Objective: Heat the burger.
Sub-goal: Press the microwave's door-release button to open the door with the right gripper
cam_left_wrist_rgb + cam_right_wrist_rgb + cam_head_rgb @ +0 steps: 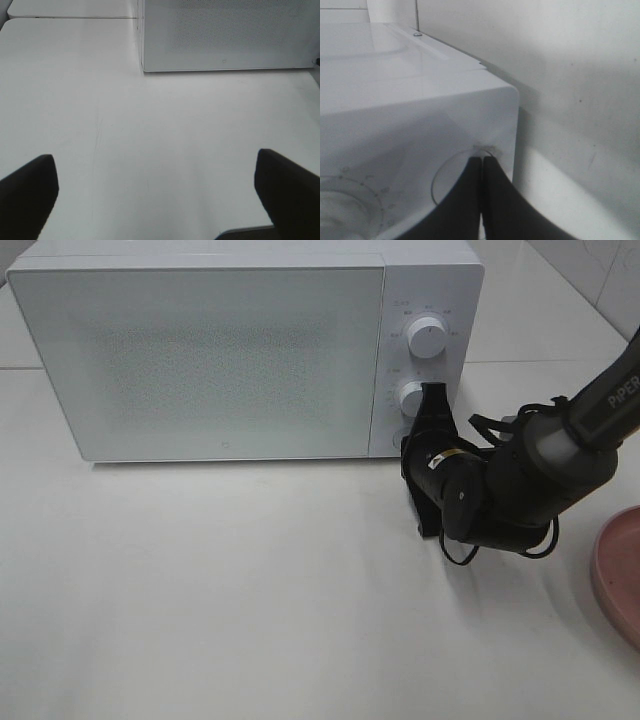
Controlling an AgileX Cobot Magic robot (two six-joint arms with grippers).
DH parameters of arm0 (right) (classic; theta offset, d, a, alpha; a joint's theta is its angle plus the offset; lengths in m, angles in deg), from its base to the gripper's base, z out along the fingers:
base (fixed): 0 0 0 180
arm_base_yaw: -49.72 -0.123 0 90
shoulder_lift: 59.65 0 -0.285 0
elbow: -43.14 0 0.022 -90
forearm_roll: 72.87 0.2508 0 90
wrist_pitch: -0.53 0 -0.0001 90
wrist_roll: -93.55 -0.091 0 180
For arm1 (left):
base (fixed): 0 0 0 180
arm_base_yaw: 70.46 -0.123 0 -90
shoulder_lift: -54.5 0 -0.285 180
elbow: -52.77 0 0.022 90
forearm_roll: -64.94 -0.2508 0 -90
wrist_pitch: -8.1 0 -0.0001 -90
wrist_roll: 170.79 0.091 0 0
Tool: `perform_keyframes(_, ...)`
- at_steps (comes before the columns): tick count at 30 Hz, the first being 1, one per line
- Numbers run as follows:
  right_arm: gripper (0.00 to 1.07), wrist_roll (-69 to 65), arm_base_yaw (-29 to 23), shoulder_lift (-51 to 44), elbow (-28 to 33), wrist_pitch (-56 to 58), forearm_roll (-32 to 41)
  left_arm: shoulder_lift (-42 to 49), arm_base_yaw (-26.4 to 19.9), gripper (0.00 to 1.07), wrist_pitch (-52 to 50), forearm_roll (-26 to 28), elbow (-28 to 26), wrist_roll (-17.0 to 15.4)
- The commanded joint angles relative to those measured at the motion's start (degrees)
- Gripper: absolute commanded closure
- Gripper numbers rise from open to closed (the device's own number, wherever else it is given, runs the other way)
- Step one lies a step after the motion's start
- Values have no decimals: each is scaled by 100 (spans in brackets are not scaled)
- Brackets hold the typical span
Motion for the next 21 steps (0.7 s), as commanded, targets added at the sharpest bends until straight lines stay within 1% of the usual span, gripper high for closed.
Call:
perform_keyframes(1, 107, -29, 52, -23, -46, -235, -46, 0, -23, 7, -23, 40, -6, -29)
perform_keyframes(6, 107, -143, 52, -23, -46, -607, -115, 0, -23, 7, -23, 40, -6, -29)
perform_keyframes(10, 107, -212, 52, -23, -120, -647, -120, 0, -23, 7, -23, 40, -6, -29)
perform_keyframes(18, 107, -206, 52, 120, -510, -613, -63, 0, -23, 7, -23, 40, -6, -29)
perform_keyframes(20, 107, -166, 52, 195, -625, -825, 74, 0, -23, 7, -23, 40, -6, -29)
perform_keyframes(21, 107, -80, 52, 292, -773, -1301, 229, 0, -23, 7, -23, 40, -6, -29)
